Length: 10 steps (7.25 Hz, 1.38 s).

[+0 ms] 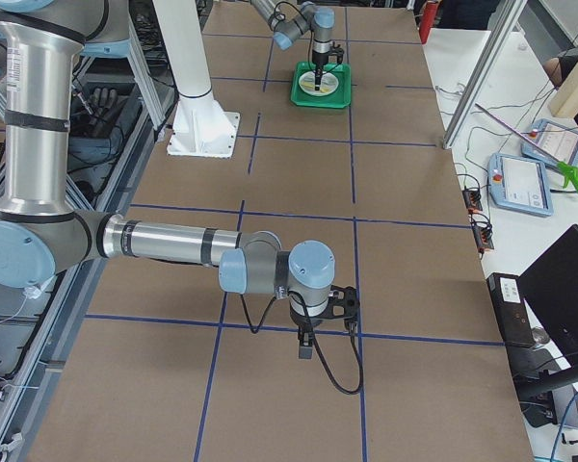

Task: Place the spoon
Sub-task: 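Lower the left gripper and close it on the yellow spoon's handle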

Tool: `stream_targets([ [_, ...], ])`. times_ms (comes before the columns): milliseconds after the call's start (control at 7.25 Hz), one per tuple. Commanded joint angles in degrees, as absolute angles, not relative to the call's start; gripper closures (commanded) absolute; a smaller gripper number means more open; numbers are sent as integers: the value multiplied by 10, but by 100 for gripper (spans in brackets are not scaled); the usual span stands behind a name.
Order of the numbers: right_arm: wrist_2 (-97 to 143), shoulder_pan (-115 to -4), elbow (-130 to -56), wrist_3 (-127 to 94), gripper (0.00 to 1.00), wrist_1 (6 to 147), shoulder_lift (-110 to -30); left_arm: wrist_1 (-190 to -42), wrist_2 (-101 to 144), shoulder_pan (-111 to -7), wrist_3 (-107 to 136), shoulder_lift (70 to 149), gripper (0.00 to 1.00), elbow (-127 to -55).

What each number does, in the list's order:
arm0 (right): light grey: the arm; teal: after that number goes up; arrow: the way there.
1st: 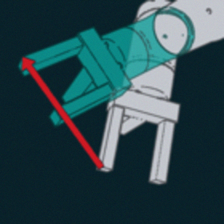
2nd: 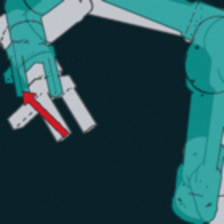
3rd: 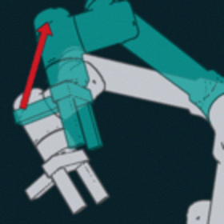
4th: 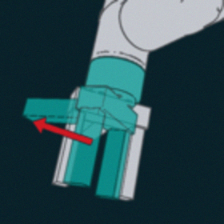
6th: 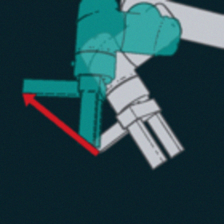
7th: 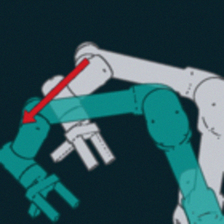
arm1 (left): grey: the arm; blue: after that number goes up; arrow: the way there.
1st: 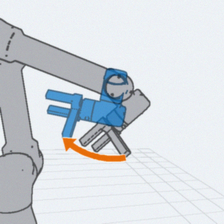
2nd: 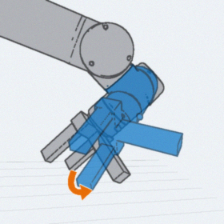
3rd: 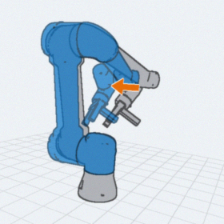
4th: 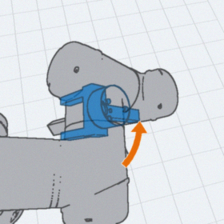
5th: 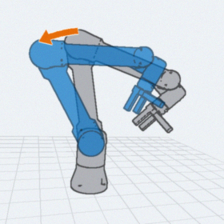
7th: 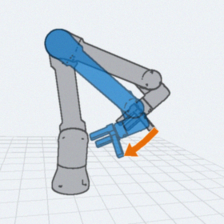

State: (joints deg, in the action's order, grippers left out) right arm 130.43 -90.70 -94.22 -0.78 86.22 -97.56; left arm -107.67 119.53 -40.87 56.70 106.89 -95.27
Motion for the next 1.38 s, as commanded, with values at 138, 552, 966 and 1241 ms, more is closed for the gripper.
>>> stream_targets([
  [138, 1304, -907, -942, -8, 0, 862, -976, -1077, 1195, -409, 567, 1069, 62, -953],
  [552, 1304, -907, -942, -8, 0, 862, -976, -1077, 1195, -409, 566, 1066, 76, -954],
  [966, 1304, -907, -942, -8, 0, 862, -976, -1076, 1195, -410, 566, 1063, 84, -961],
  [1241, 1304, -907, -942, -8, 0, 862, -976, -1075, 1195, -410, 563, 1062, 87, -962],
])
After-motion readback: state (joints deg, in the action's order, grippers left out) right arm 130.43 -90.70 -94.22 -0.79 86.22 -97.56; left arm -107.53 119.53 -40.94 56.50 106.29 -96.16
